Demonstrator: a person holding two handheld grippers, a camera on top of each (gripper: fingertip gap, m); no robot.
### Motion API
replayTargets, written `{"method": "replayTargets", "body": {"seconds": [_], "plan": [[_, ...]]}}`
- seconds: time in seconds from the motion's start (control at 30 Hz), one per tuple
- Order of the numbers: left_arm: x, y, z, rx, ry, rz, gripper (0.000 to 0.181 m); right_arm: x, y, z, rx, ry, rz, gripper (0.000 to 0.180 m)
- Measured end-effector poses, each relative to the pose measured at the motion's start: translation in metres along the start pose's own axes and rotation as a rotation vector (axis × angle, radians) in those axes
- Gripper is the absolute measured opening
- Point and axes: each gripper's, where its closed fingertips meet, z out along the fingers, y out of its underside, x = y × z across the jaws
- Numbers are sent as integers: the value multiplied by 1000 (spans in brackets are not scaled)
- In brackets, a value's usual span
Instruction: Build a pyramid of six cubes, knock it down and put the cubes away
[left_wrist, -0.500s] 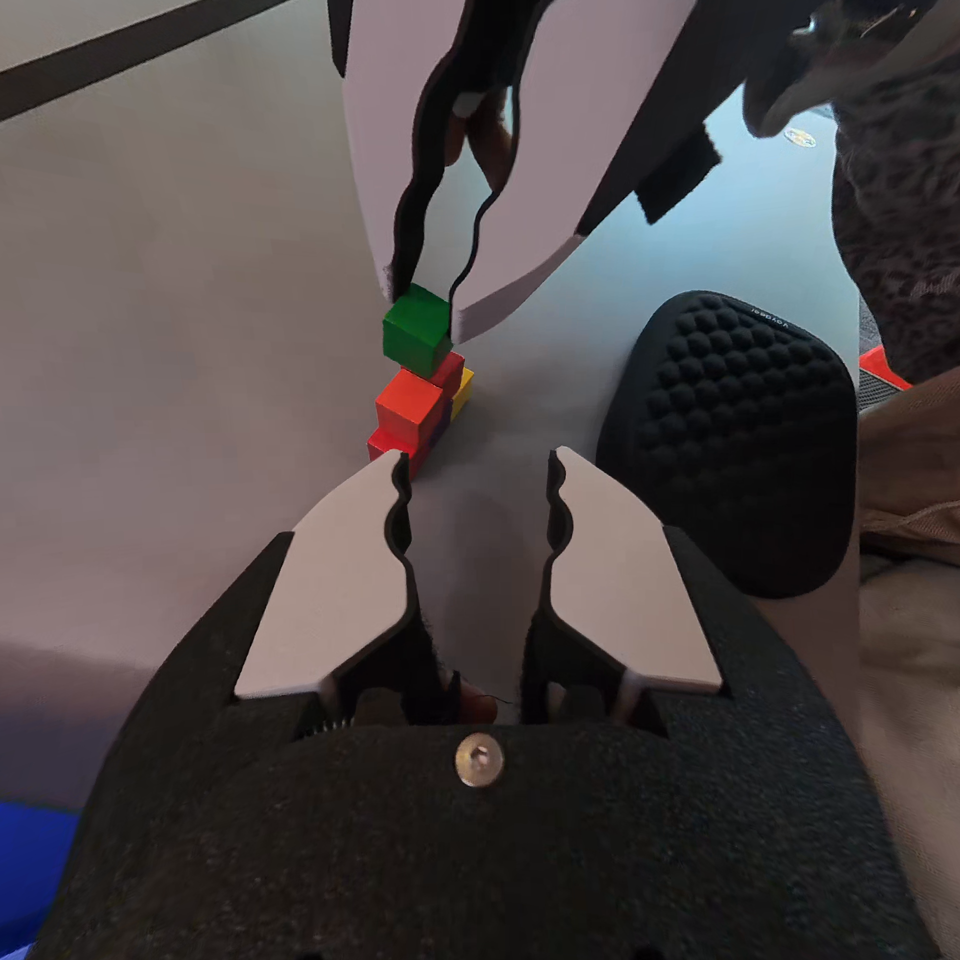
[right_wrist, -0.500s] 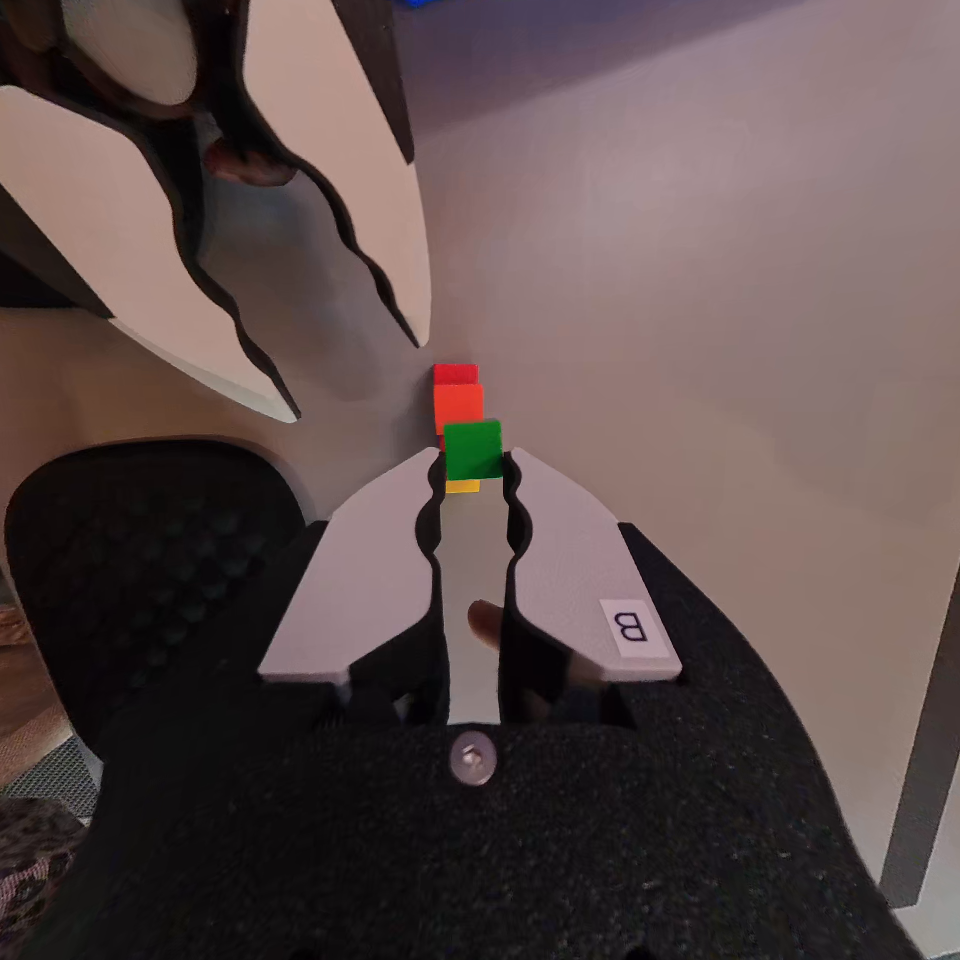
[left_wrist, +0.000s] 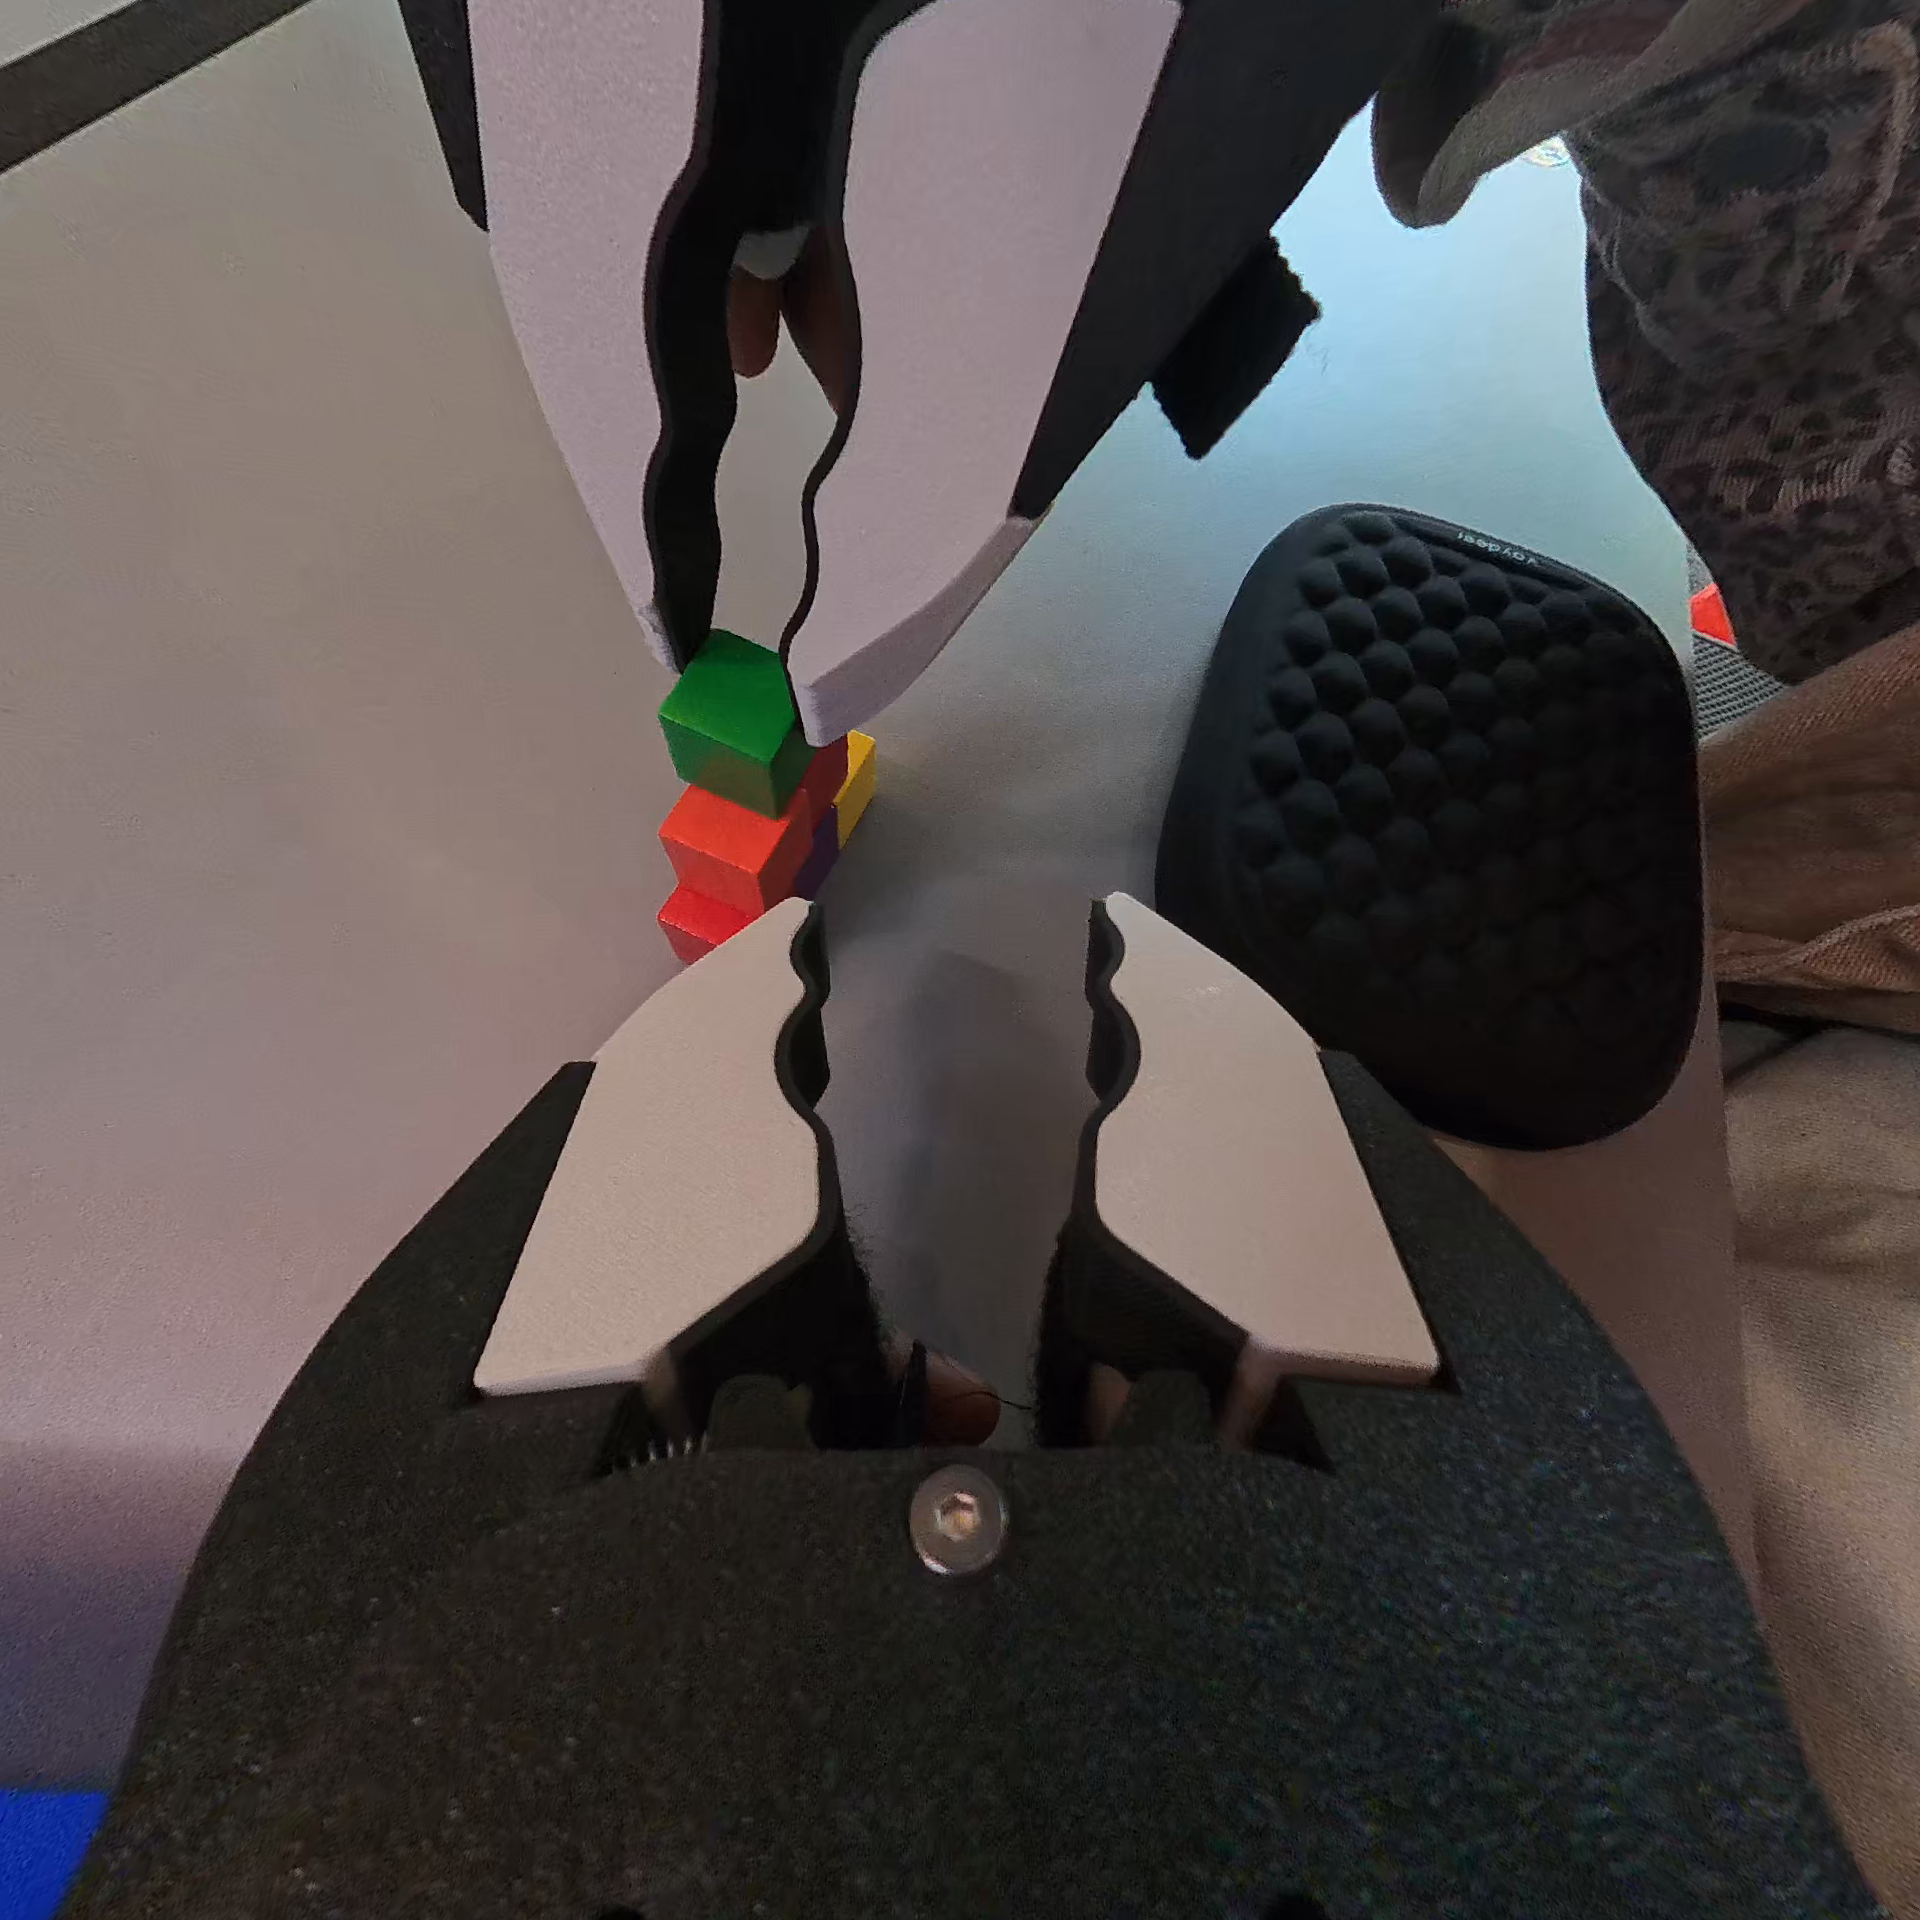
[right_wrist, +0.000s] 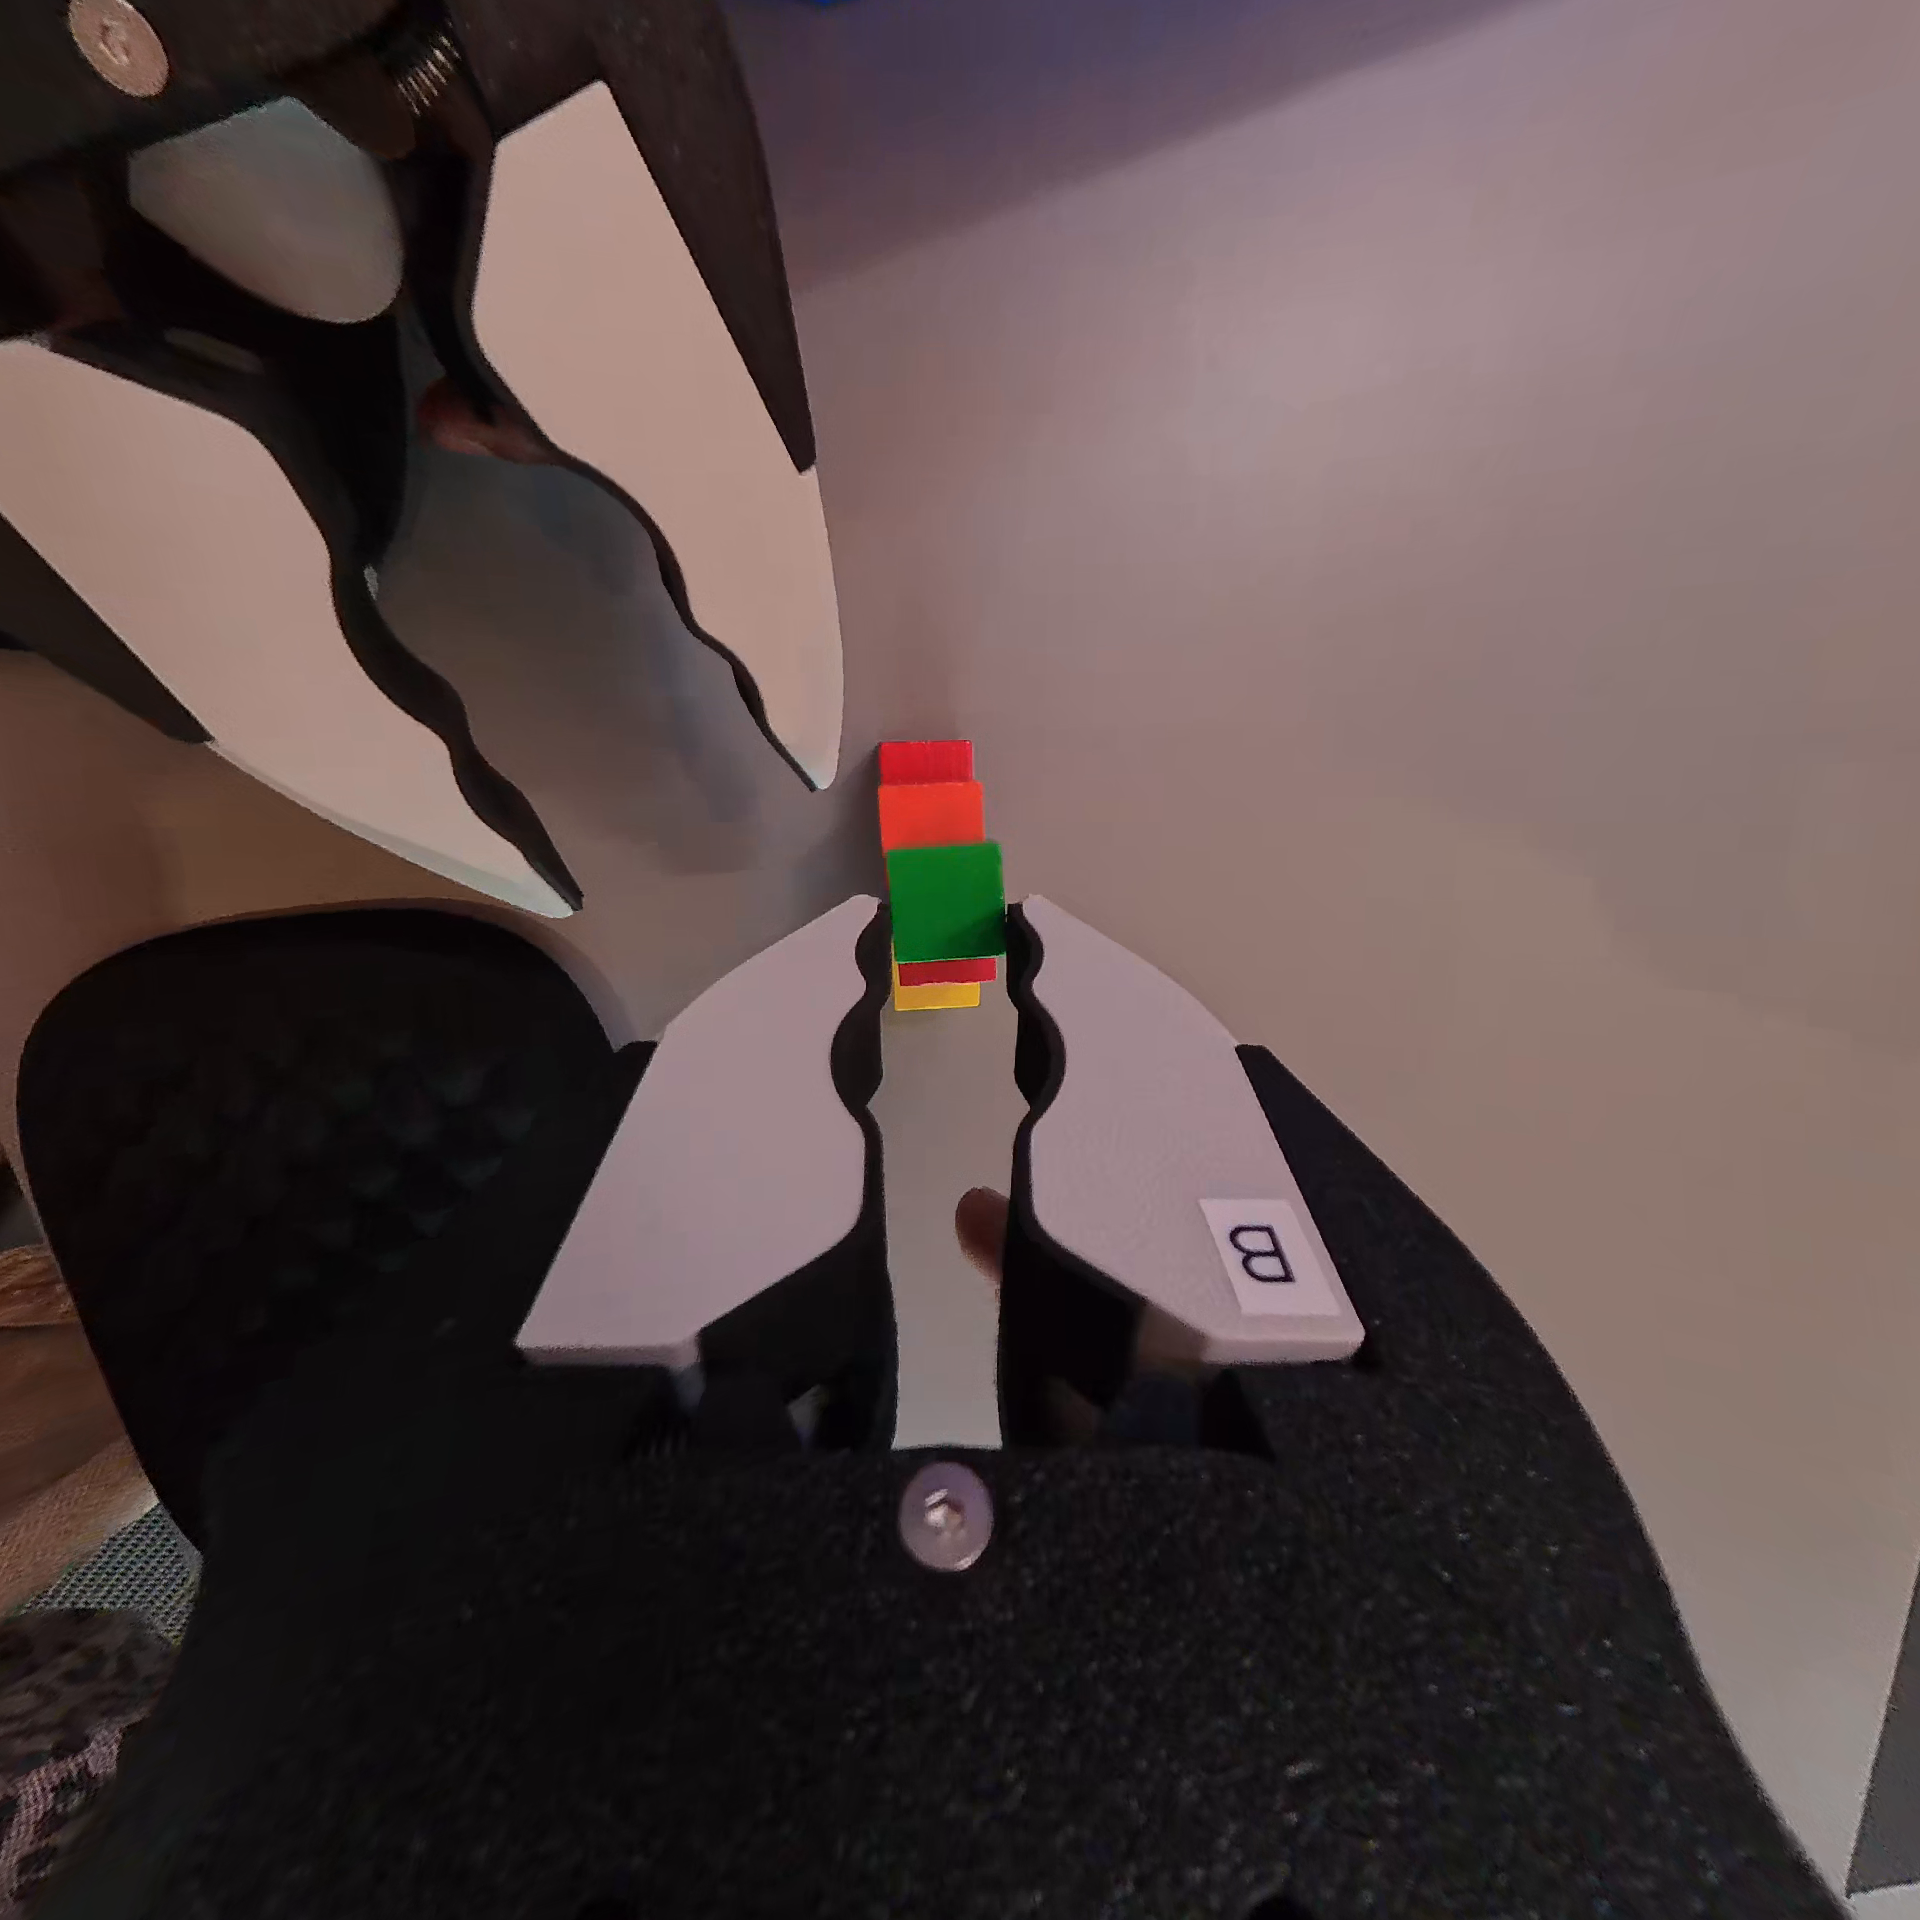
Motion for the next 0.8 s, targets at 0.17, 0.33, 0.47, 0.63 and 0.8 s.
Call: {"method": "replayTargets", "body": {"seconds": [0.17, 0.33, 0.47, 0.63, 0.8], "plan": [[2, -2, 4, 0, 16, 6, 47, -1, 1, 0, 8, -5, 9, 25], [2, 0, 11, -22, 25, 19, 48, 0, 1, -5, 48, -15, 25, 33], [1, 0, 14, -27, 28, 15, 49, 4, 3, -10, 77, -12, 39, 33], [-1, 1, 15, -28, 24, 11, 49, 2, 4, -13, 89, -11, 39, 33], [-4, 1, 16, -25, 20, 2, 51, -1, 6, -13, 91, -16, 40, 33]]}}
